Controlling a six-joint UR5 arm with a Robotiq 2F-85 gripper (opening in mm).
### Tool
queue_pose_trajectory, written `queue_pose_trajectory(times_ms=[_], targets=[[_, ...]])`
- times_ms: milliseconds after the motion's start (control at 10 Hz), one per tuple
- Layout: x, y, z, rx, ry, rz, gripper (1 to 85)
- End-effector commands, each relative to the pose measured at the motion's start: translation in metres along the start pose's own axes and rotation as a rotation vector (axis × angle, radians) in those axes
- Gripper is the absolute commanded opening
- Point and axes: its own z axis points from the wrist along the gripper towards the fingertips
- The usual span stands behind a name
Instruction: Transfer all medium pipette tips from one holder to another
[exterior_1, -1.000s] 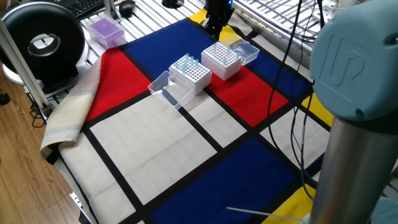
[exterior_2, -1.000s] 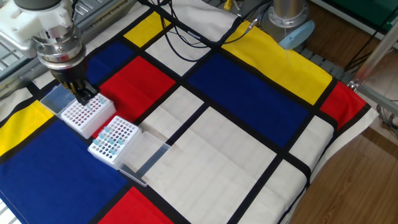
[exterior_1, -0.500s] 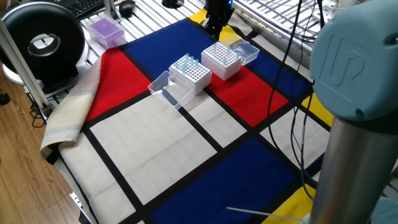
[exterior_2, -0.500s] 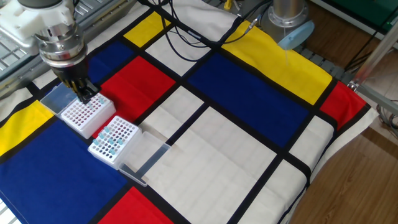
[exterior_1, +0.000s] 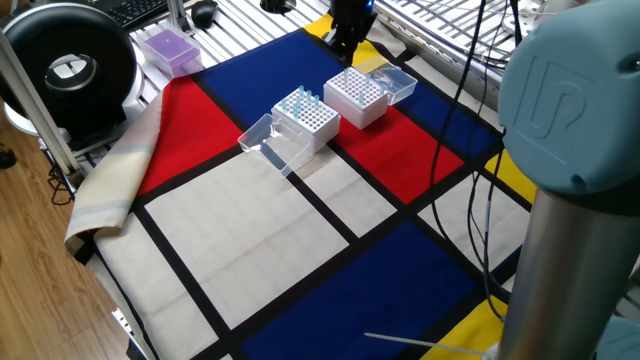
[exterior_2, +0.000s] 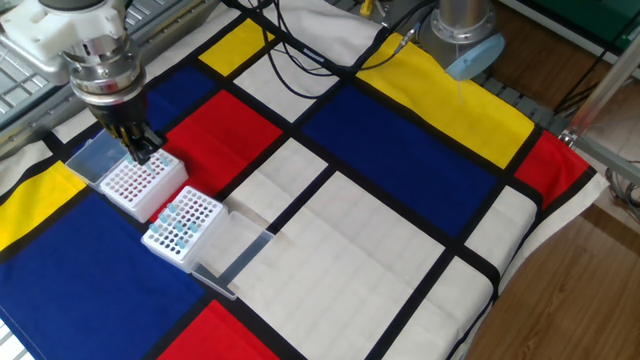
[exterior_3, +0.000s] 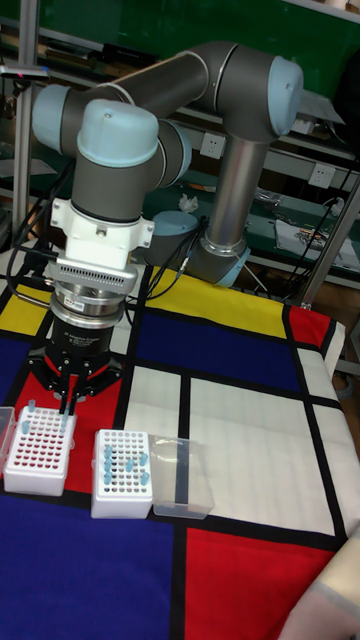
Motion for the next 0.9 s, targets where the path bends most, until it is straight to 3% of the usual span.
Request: queue_pose_trajectory(times_ms=[0, 300, 500, 600, 700, 800], targets=[[0.0, 0.001, 0.002, -0.015, -0.011, 0.004, 12.7], [-0.001, 0.002, 0.004, -0.025, -0.016, -0.001, 12.7], [-0.003, 0.01, 0.006, -0.061, -0.027, -0.013, 15.3], [-0.001, 0.011, 0.008, -0.075, -0.025, -0.035, 21.0], [0.003, 0.004, 0.01, -0.057, -0.015, -0.067, 30.3], [0.004, 0.004, 0.01, -0.057, -0.011, -0.072, 31.0]])
